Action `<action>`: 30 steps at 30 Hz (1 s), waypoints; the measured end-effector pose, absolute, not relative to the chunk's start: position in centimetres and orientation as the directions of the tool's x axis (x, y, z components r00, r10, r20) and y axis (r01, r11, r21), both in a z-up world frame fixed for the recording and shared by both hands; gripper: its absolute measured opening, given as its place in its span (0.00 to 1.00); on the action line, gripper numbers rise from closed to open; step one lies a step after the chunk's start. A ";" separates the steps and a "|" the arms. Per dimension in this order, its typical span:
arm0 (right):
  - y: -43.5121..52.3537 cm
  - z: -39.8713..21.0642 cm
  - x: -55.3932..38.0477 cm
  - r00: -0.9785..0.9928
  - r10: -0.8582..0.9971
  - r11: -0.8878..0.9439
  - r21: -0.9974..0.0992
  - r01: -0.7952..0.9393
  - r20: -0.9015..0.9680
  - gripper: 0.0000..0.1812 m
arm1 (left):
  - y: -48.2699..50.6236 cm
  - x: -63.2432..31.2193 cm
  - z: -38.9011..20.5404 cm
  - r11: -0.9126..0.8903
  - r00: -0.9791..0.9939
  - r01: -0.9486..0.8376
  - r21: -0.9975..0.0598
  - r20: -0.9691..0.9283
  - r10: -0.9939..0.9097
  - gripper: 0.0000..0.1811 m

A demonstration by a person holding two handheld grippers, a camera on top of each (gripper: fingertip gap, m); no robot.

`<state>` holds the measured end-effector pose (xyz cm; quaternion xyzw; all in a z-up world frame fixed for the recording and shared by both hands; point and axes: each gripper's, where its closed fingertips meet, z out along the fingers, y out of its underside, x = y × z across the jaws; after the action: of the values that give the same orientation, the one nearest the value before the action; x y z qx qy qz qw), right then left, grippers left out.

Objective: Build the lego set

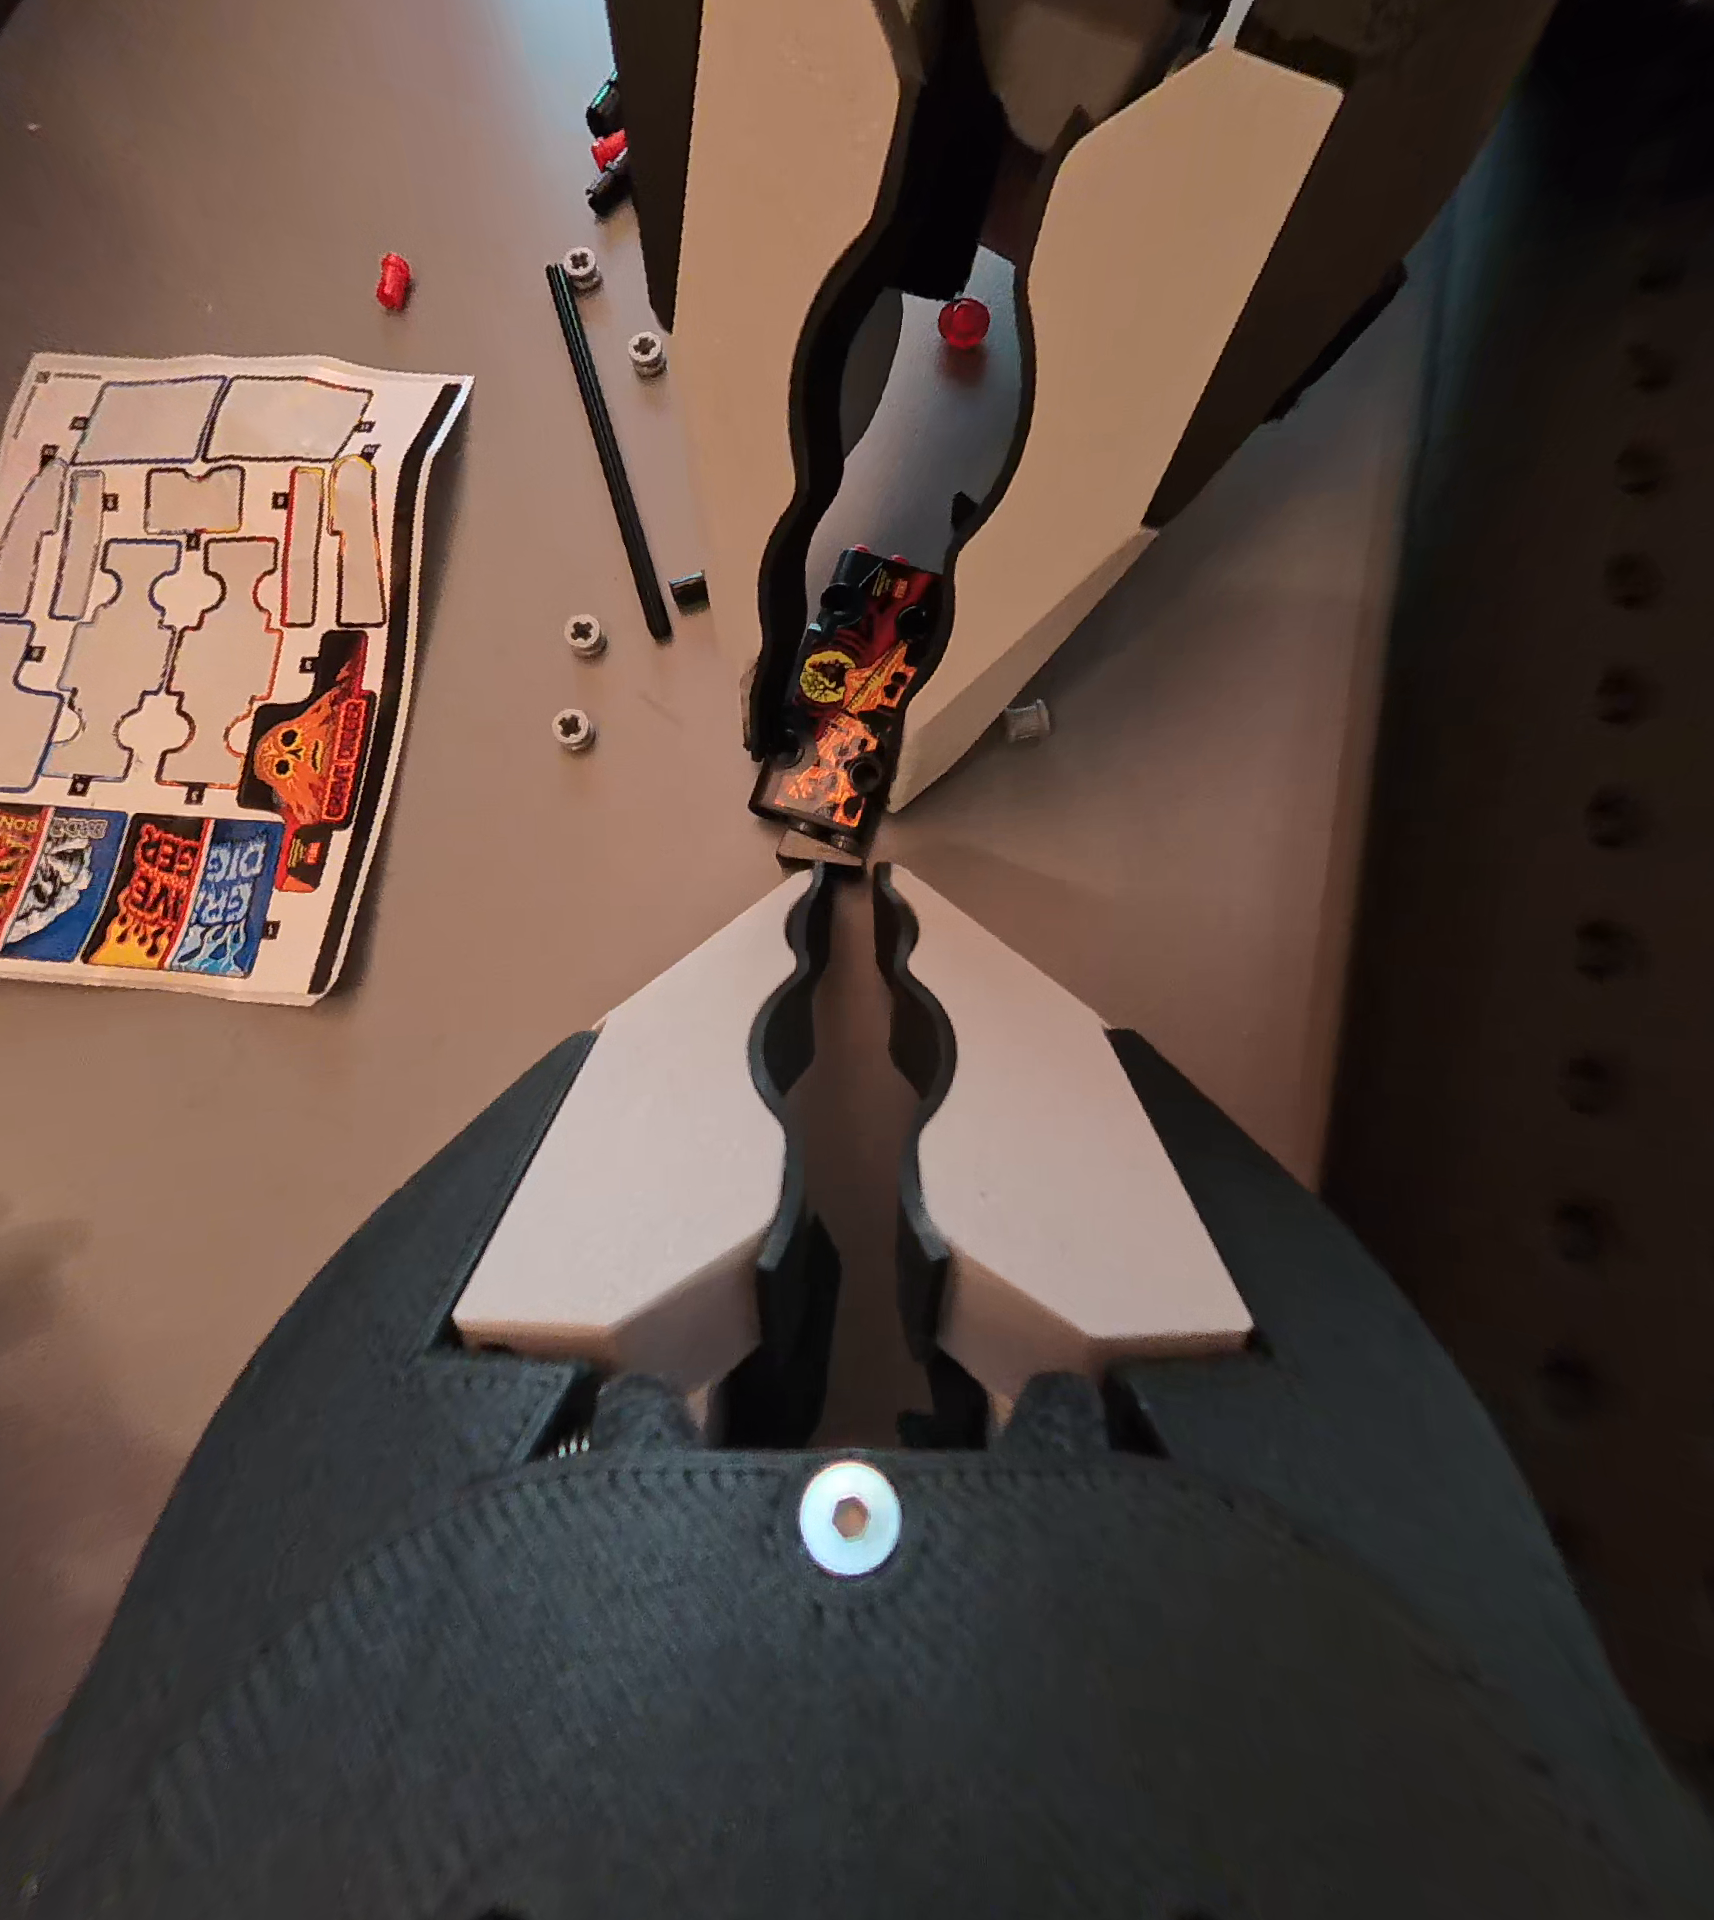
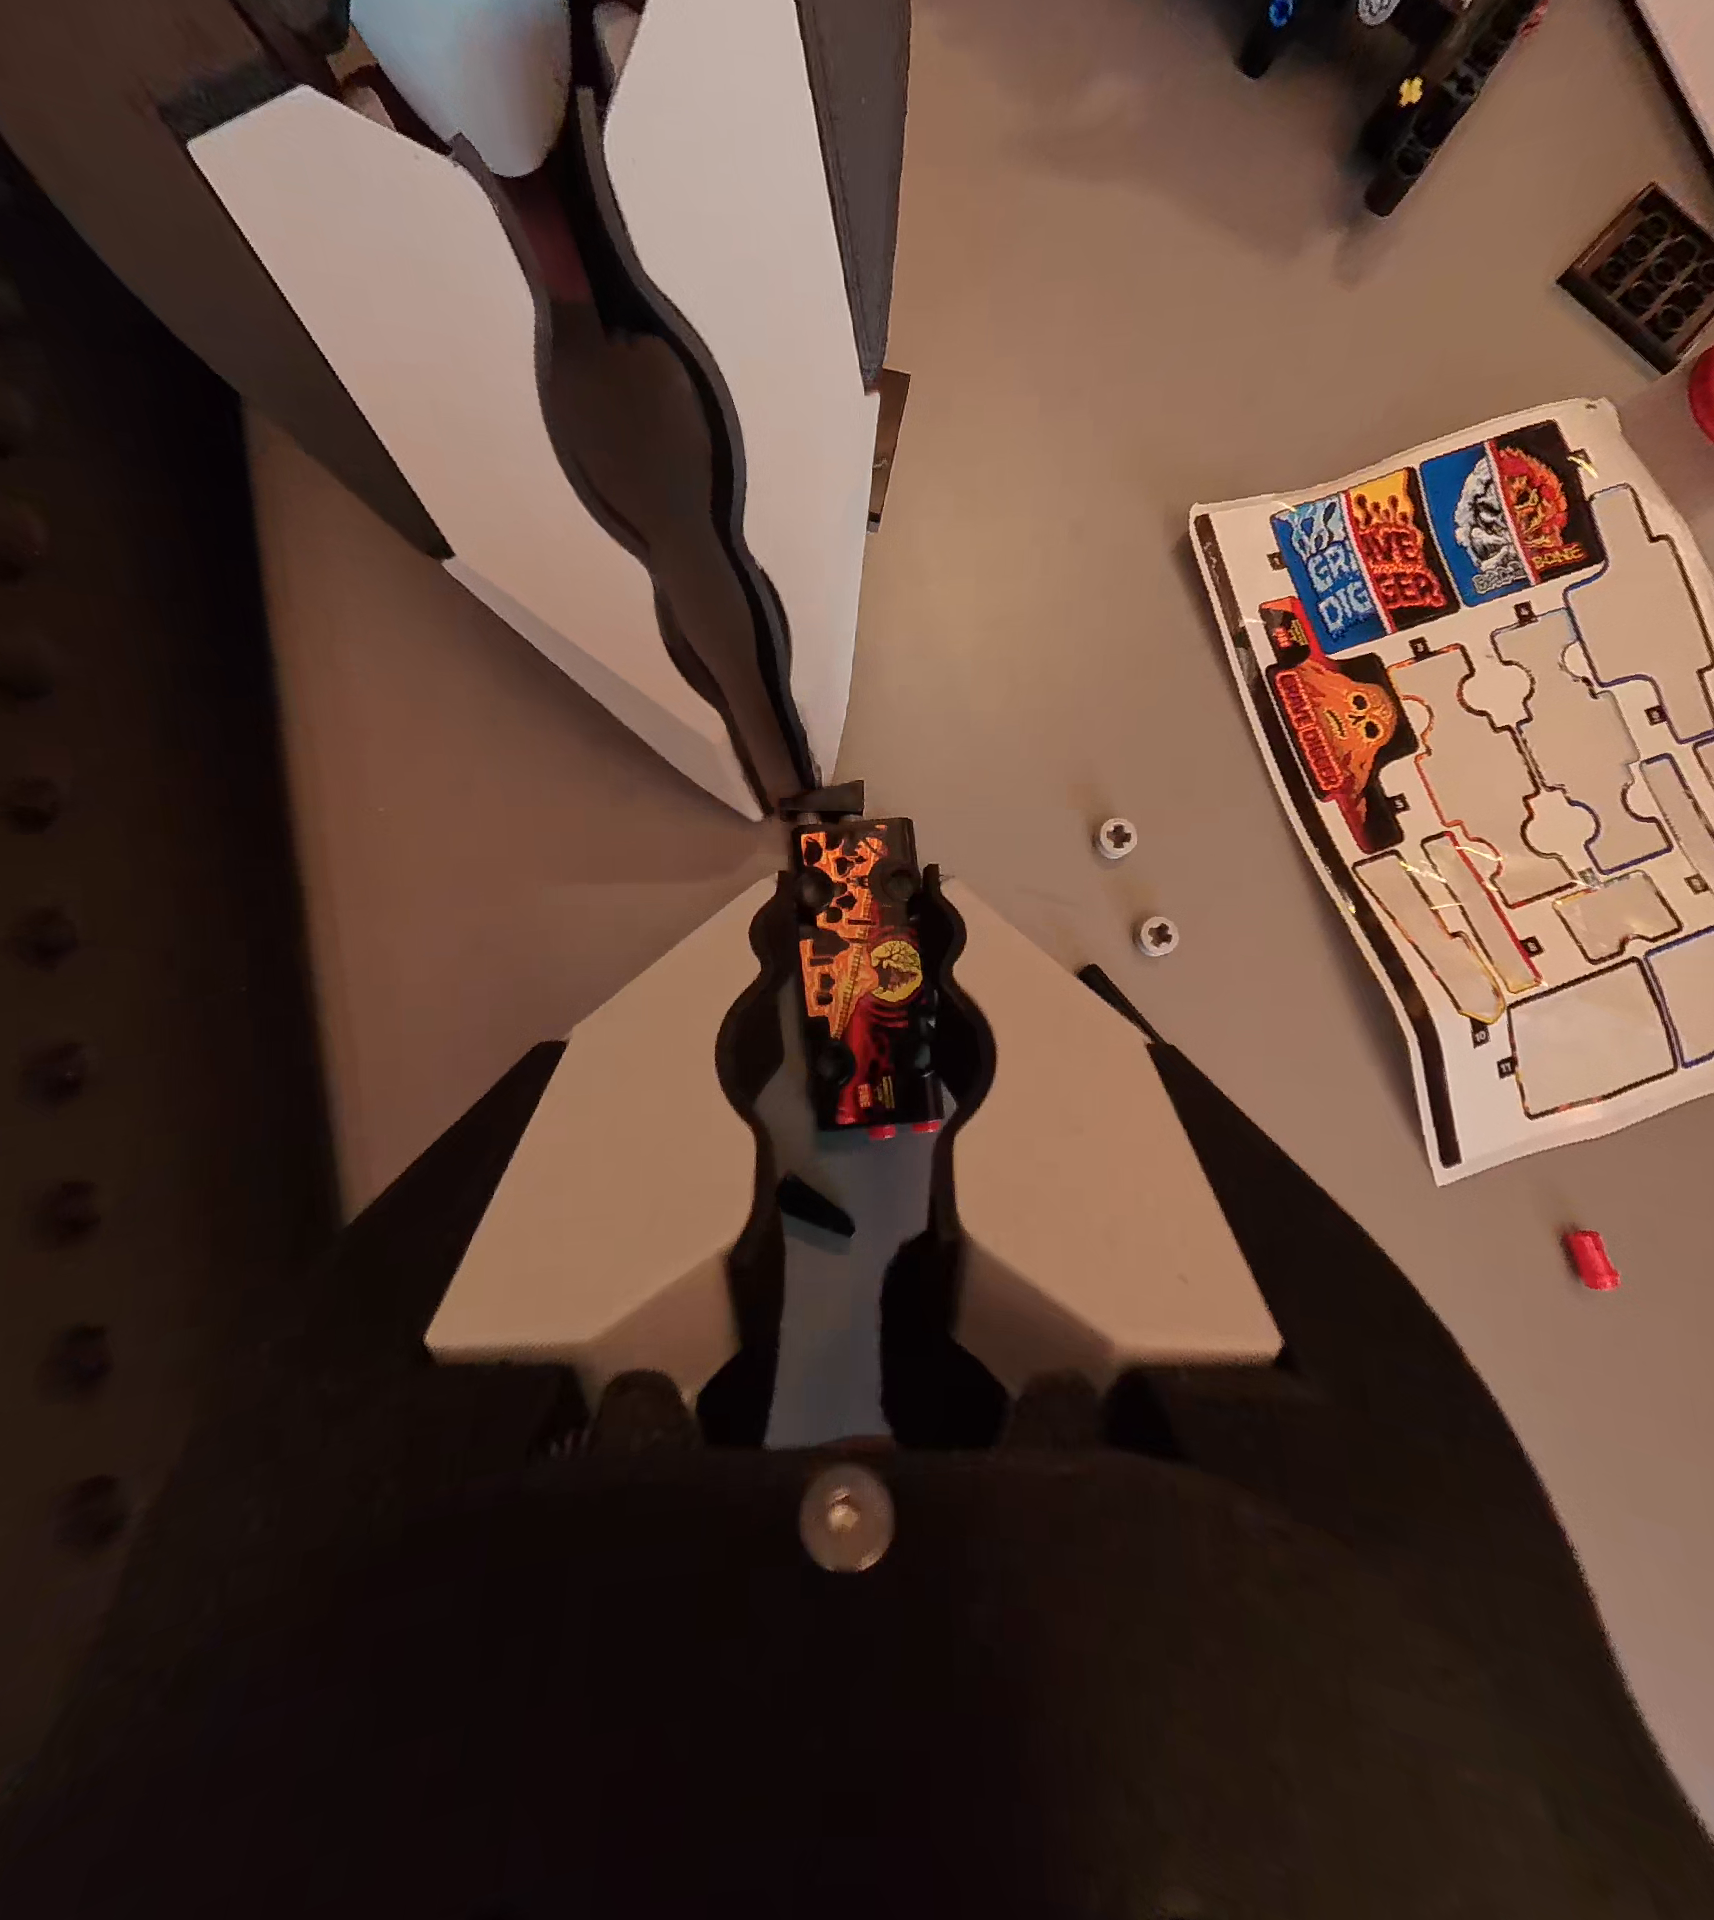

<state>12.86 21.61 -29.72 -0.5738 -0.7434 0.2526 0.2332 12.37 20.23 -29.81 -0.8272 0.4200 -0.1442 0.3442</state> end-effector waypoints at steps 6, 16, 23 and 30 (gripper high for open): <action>21.6 -29.7 12.8 -0.235 0.970 0.213 -0.649 0.731 0.053 0.11 | 20.3 12.3 -29.8 -0.412 0.607 -0.593 -0.692 -0.048 -0.793 0.03; 21.7 -29.7 12.7 -0.211 0.975 0.209 -0.632 0.746 0.072 0.11 | 20.5 12.3 -29.8 -0.389 0.602 -0.603 -0.697 -0.078 -0.794 0.02; 21.7 -29.7 12.6 -0.231 0.969 0.230 -0.640 0.733 0.084 0.11 | 20.5 12.3 -29.8 -0.385 0.597 -0.603 -0.698 -0.075 -0.799 0.01; 21.6 -29.7 12.6 -0.262 0.961 0.255 -0.645 0.720 0.087 0.11 | 20.6 12.3 -29.8 -0.359 0.557 -0.638 -0.681 -0.086 -0.826 0.01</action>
<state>12.60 21.61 -29.71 -0.5572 -0.7543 0.2491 0.2419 12.32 20.58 -29.82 -0.8129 0.4501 -0.1371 0.3433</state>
